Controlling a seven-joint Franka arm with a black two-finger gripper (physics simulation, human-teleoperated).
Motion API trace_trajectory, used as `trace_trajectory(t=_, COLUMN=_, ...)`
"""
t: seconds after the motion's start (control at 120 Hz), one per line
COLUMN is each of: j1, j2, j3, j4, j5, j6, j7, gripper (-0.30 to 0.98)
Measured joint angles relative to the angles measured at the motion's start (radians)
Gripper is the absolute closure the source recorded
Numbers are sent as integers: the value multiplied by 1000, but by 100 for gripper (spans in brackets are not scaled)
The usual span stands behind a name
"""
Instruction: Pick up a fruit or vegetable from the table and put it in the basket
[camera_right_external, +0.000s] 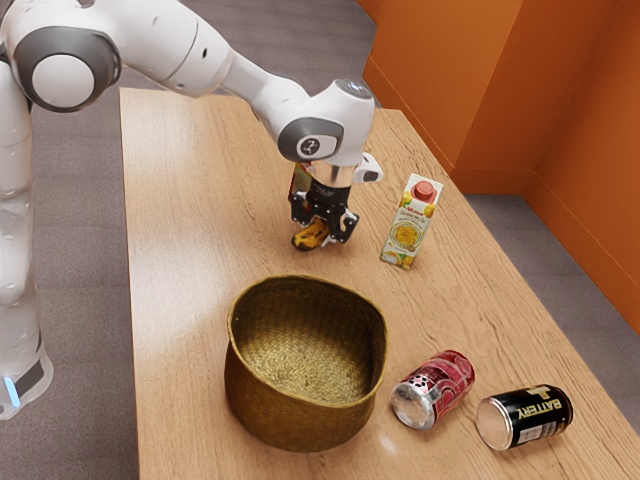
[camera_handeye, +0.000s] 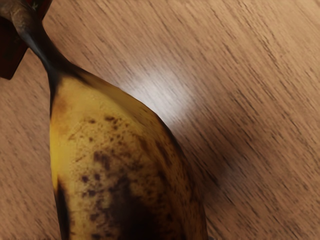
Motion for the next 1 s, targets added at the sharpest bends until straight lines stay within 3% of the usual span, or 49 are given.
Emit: trace_trajectory(t=1.0, j1=-8, j2=-26, j3=-25, j4=6, j5=-1, j6=-13, j7=-20, gripper=56)
